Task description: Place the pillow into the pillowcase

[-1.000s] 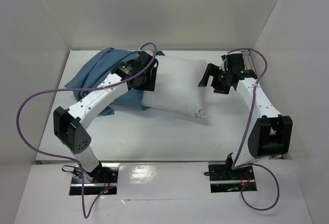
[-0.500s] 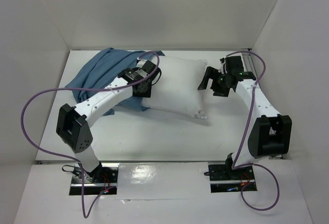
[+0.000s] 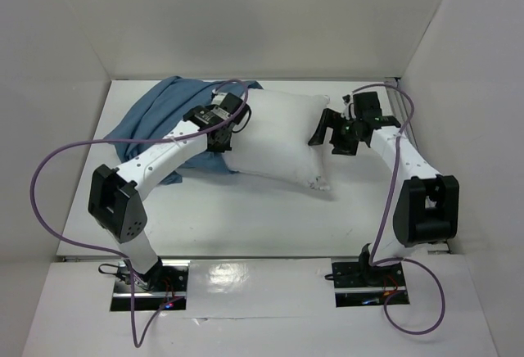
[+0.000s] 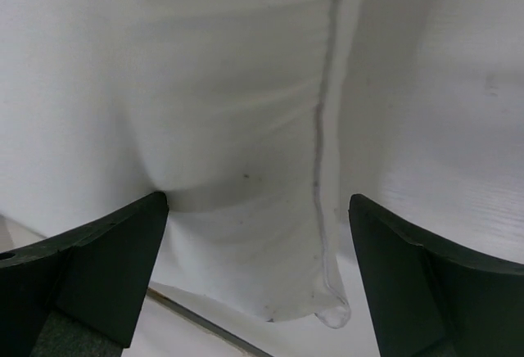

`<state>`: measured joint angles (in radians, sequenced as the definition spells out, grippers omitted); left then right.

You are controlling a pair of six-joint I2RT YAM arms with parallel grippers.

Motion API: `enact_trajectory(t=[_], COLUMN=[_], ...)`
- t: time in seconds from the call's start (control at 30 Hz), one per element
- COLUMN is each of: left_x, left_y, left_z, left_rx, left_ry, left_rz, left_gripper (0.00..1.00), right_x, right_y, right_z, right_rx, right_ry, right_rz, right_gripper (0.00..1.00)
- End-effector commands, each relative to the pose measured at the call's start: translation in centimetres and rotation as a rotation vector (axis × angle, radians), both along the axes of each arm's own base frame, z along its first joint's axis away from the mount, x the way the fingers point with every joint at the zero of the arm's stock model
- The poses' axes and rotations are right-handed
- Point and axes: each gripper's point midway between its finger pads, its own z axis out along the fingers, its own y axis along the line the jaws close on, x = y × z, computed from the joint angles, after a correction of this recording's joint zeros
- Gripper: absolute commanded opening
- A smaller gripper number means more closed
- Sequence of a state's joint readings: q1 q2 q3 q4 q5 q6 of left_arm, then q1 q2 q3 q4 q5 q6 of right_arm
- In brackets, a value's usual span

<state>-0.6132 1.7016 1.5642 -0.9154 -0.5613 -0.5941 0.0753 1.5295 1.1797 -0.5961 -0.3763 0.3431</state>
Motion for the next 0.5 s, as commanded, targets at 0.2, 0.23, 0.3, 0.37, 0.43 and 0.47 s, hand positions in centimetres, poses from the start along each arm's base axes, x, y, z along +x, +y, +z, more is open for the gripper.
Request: enact_trajectory(t=[0.2, 0.23, 0.3, 0.37, 0.43, 0.47], left_x=[1.3, 1.7, 1.4, 1.1, -0.9, -1.5], left_y=[-11.2, -12.5, -16.4, -18.7, -22.0, -23.0], left_z=[7.4, 9.8, 13.6, 22.5, 25.6, 25.4], left_rx=[-0.404, -0.465, -0.641, -0.791, -0.926, -0.963], left_ry=[-0.059, -0.093, -0.076, -0.220, -0.223, -0.199], left_rz=[-0.407, -0.483, -0.637, -0.764, -0.885, -0.914], left_gripper=[0.00, 0.00, 0.00, 0.00, 0.00, 0.00], right_x=[2.9, 4.5, 5.3, 5.5, 4.4, 3.7], right_y=[9.6, 9.6, 9.1, 8.0, 8.1, 9.3], right_z=[5.3, 9.0, 14.1, 20.6, 21.9, 20.5], right_rx=[0.368, 0.397, 0.422, 0.393, 0.373, 0.356], right_ry=[-0.180, -0.250, -0.353, -0.518, -0.546, -0.515], right_rz=[0.218, 0.210, 0.198, 0.143, 0.119, 0.099], right_gripper=[0.01, 0.00, 0.00, 0.00, 0.00, 0.00])
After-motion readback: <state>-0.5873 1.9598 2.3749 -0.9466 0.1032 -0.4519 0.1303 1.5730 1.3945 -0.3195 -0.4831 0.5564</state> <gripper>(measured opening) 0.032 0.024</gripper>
